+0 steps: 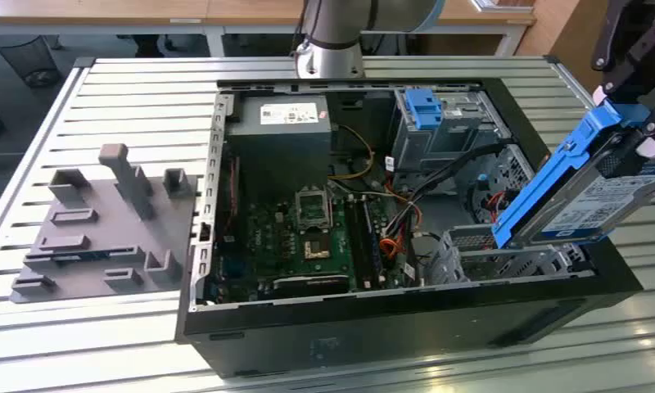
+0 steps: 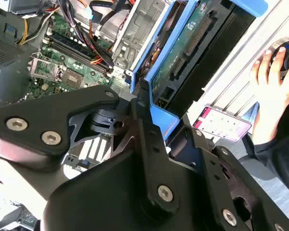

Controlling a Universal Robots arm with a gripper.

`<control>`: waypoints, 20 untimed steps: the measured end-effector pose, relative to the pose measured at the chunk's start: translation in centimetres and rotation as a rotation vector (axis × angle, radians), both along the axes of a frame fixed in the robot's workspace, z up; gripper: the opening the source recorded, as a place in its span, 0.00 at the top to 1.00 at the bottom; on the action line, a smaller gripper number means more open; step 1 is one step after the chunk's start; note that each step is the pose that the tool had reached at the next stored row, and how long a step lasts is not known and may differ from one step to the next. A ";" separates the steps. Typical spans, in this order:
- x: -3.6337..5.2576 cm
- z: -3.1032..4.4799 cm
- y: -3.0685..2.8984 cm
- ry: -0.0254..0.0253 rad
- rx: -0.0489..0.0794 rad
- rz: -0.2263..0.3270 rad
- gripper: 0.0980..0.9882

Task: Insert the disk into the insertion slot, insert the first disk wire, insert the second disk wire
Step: 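Insert the disk into the insertion slot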

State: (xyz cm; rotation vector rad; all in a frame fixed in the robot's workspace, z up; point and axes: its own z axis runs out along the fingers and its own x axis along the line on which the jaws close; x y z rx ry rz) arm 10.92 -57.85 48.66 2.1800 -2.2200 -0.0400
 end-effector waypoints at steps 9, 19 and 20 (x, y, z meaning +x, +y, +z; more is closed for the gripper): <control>-0.23 -0.01 0.01 -0.0014 0.000 0.000 0.70; -0.92 -0.18 0.14 -0.0144 0.000 0.000 0.70; -0.99 -0.21 0.18 -0.0167 0.000 0.000 0.70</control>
